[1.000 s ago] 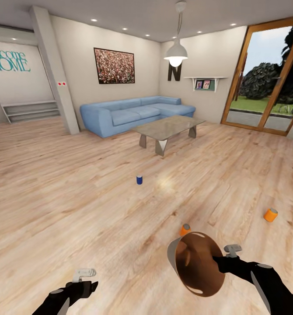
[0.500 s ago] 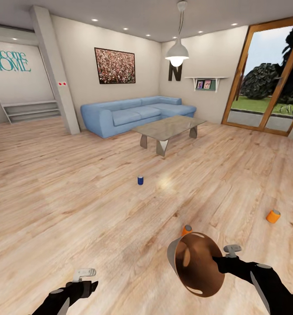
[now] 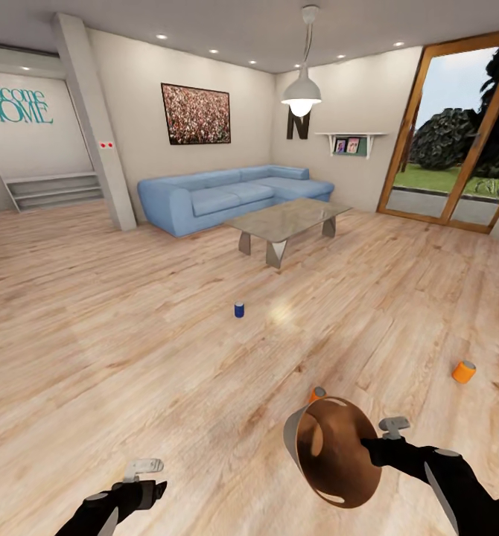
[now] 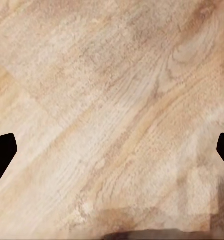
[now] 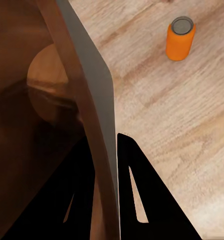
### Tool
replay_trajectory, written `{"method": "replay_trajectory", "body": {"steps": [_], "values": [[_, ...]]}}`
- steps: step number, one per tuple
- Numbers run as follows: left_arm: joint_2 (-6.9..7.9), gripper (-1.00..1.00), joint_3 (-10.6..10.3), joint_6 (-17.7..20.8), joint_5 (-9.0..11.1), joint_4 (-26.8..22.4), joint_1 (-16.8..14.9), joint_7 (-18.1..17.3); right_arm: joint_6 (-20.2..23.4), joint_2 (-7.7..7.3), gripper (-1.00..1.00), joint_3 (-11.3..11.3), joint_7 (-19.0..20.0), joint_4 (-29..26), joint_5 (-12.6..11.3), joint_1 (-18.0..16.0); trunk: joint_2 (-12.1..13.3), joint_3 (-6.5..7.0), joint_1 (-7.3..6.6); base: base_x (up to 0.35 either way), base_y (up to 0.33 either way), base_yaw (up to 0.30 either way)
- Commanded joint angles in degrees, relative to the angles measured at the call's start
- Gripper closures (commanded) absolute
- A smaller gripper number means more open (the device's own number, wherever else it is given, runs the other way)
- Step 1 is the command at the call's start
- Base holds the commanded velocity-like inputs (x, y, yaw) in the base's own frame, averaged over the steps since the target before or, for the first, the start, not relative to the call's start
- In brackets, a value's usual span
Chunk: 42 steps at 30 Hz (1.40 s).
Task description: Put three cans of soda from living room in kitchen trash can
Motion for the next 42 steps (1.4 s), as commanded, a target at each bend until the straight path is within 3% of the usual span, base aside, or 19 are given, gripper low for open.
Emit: {"method": "replay_trajectory", "body": {"steps": [1,6,8,12,21,31,38,42], "values": [[0.0,-1.0,-0.01,0.03,0.0,0.0,0.0,0.0,0.44,0.01,1.0,-0.05,0.42,-0.1,-0.9,-0.04,0.41,0.19,-0.23,0.0,0.0,0.0],[0.0,-1.0,-0.03,0.12,-0.01,-0.04,0.0,0.0,4.31,0.02,1.0,0.04,0.5,-0.44,-0.89,-0.12,2.42,1.09,-1.33,0.0,0.0,0.0],[0.0,-1.0,-0.04,0.74,-0.02,-0.13,0.0,0.0,11.28,-0.16,1.0,0.83,0.55,-0.79,-0.84,-0.67,3.22,1.45,-1.77,0.0,0.0,0.0],[0.0,-1.0,-0.05,1.06,0.0,-0.16,-0.01,0.0,16.16,-0.23,1.0,2.32,0.56,-0.94,-0.8,-1.49,4.82,2.17,-2.64,0.0,0.0,0.0],[0.0,-1.0,-0.04,1.27,0.01,-0.23,0.0,0.0,26.74,-0.26,1.0,6.04,0.57,-1.05,-0.77,-6.72,8.43,3.78,-4.62,0.0,0.0,0.0],[0.0,-1.0,-0.03,1.28,0.01,-0.09,0.0,0.0,34.4,0.09,1.0,9.69,0.5,-1.12,-0.72,-13.19,12.44,5.58,-6.82,0.0,0.0,0.0],[0.0,-1.0,-0.11,1.24,0.01,0.04,0.0,0.0,35.32,0.19,1.0,10.69,0.49,-1.15,-0.76,-15.04,15.25,6.84,-8.36,0.0,0.0,0.0],[0.0,-1.0,-0.1,1.27,0.01,-0.01,0.0,0.0,38.61,0.39,1.0,11.04,0.48,-1.85,-0.76,-15.86,16.86,7.55,-9.23,0.0,0.0,0.0]]}}
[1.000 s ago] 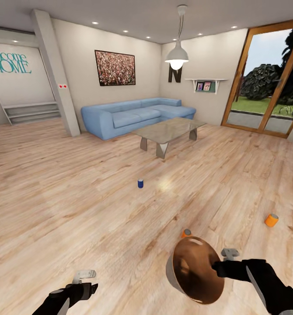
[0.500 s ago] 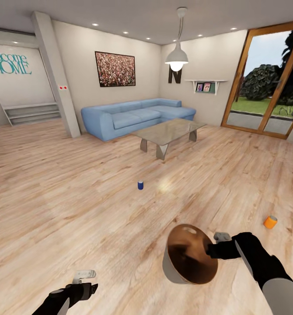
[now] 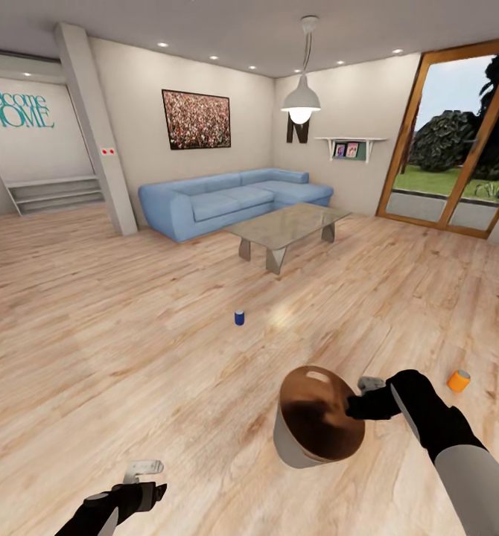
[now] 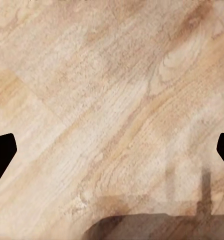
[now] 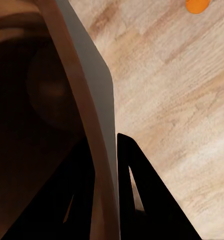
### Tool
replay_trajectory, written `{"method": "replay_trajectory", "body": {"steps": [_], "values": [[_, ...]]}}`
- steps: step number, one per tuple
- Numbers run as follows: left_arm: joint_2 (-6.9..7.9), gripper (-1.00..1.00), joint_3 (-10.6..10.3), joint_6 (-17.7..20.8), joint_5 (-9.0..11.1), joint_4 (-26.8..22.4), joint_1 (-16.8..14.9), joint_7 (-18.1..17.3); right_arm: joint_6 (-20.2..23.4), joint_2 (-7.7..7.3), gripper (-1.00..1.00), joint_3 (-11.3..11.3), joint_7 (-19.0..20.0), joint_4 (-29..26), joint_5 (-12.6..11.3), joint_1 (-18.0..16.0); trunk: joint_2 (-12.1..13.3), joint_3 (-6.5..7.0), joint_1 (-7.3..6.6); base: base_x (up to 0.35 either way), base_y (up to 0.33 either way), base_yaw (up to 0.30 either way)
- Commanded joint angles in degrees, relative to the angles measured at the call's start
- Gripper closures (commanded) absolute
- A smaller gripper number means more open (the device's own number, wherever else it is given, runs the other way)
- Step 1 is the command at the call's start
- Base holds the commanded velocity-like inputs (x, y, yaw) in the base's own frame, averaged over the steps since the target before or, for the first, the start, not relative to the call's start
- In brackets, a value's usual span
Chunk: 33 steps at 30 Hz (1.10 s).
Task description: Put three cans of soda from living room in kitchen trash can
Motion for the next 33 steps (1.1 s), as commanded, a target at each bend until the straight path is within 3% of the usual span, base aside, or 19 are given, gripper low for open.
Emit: {"method": "replay_trajectory", "body": {"steps": [1,9,24,33], "values": [[0.0,-1.0,-0.02,-0.03,0.0,0.0,0.0,0.0,1.9,0.22,1.0,0.18,0.42,-1.27,-1.79,-0.41,0.41,0.19,-0.23,0.0,0.0,0.0],[0.0,-1.0,-0.03,-0.06,0.0,-0.04,-0.02,0.0,1.93,0.98,1.0,1.87,0.32,-2.25,-1.77,-0.9,3.62,1.62,-1.98,0.0,0.0,0.0],[-0.01,-1.0,-0.09,-0.1,0.0,0.09,-0.01,-0.08,1.93,1.39,1.0,2.63,0.22,-2.4,-1.77,-3.85,9.64,4.32,-5.28,0.0,0.0,0.0],[0.0,-1.0,-0.3,-0.73,0.0,-0.36,0.0,-0.13,1.93,1.32,1.0,3.43,0.13,-2.4,-1.7,-5.64,9.64,4.32,-5.28,0.009,0.001,0.0]]}}
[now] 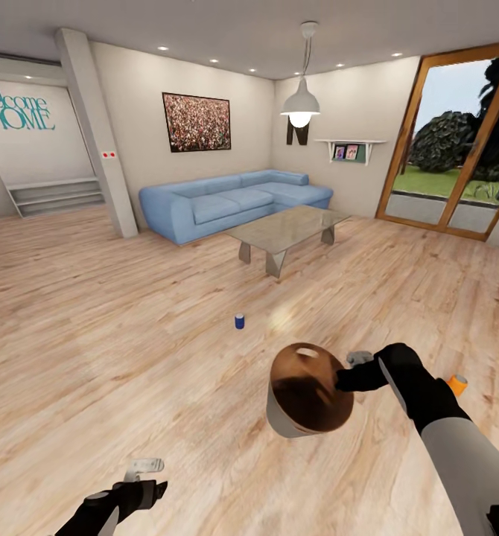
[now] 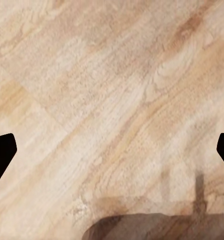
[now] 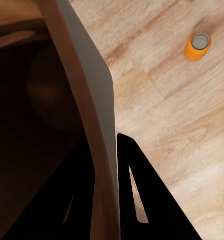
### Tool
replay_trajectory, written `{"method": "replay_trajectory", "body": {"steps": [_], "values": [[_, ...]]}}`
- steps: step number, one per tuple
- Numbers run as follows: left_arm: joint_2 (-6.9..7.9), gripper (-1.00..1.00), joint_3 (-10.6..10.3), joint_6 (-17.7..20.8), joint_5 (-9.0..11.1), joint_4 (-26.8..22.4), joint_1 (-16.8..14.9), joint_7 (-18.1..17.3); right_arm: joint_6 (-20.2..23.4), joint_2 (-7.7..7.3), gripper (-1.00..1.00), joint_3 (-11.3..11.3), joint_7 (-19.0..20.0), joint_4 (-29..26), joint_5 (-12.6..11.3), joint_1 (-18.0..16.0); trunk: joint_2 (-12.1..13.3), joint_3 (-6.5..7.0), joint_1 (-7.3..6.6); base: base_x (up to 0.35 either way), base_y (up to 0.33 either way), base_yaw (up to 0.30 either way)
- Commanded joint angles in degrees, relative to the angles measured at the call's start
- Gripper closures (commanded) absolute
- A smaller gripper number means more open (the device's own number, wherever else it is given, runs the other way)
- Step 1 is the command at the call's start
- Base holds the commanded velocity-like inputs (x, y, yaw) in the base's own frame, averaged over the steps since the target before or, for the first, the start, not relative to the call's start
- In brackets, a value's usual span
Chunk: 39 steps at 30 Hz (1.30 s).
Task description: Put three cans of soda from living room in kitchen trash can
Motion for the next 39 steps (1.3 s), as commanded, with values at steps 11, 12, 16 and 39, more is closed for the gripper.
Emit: {"method": "replay_trajectory", "body": {"steps": [11,12,16,39], "values": [[0.0,-1.0,-0.2,-0.11,0.0,-0.07,0.0,-1.09,0.4,-0.05,1.0,1.85,0.19,0.05,-1.62,-0.1,0.0,0.01,0.0,0.212,0.123,0.0],[0.0,-1.0,-0.19,-0.1,0.0,-0.07,0.0,-1.15,0.4,-0.04,1.0,1.9,0.16,0.05,-1.62,-0.06,0.0,0.01,0.0,0.276,0.183,0.0],[0.0,-1.0,-0.13,-0.03,0.0,-0.07,0.0,-1.3,0.4,-0.01,1.0,2.14,0.13,0.05,-1.62,0.05,0.0,0.01,0.0,0.282,0.192,0.0],[6.73,-1.0,0.21,12.69,-0.36,-5.09,-12.36,-16.2,-2.02,-1.4,1.0,3.78,0.52,-1.17,-1.54,1.14,0.0,0.01,0.0,0.281,0.217,0.0]]}}
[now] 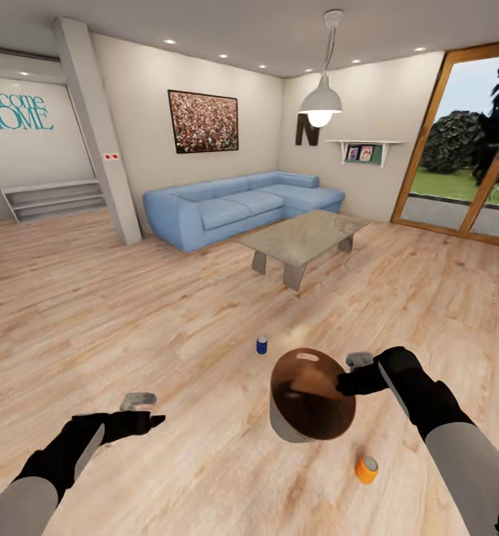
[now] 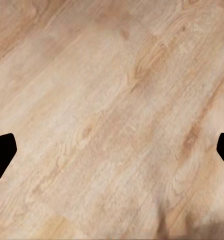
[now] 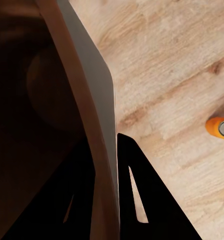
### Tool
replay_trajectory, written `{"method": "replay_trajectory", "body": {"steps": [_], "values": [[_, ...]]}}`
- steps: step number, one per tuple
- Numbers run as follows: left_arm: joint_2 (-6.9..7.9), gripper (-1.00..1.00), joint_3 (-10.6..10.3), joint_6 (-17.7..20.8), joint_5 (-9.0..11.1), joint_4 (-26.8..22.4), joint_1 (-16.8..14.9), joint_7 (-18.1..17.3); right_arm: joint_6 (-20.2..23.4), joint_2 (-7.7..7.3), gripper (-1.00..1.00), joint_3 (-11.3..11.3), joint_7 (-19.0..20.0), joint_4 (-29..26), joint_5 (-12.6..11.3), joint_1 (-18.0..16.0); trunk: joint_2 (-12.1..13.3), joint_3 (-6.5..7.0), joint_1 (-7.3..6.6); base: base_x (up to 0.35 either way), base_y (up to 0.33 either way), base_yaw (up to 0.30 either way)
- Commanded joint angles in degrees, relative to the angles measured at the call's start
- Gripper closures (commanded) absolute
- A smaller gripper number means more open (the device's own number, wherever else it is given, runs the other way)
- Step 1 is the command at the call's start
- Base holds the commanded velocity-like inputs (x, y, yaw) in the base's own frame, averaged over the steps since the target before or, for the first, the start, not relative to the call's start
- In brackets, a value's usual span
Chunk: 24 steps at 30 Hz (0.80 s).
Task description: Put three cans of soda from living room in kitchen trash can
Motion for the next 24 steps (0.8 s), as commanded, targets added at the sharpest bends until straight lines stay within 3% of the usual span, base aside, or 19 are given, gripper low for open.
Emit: {"method": "replay_trajectory", "body": {"steps": [1,8,17,18,24], "values": [[0.18,-1.0,0.02,0.04,0.06,-0.02,-0.31,-0.54,0.06,-0.18,1.0,0.13,0.39,-0.55,-1.24,0.32,0.0,0.0,0.0,0.276,0.225,0.0],[0.69,-1.0,0.19,-1.35,0.39,-0.02,-1.31,-3.88,-1.48,-0.89,1.0,0.81,0.6,-5.54,-1.2,4.92,0.0,0.0,0.0,0.276,0.224,0.0],[0.75,-1.0,0.14,-1.9,-0.06,0.1,-1.45,-4.59,-5.08,-4.68,1.0,0.71,0.84,-6.93,-1.21,8.65,0.0,0.0,0.0,0.279,0.208,0.0],[0.75,-1.0,0.14,-1.91,-0.06,0.1,-1.44,-4.61,-5.59,-5.91,1.0,0.56,0.97,-6.97,-1.3,9.47,0.0,0.0,0.0,0.28,0.204,0.0],[0.69,-1.0,0.14,-2.07,0.18,0.1,-1.38,-4.56,-5.89,-6.92,1.0,0.32,0.88,-6.98,-1.53,10.08,0.0,0.0,0.0,0.282,0.198,0.0]]}}
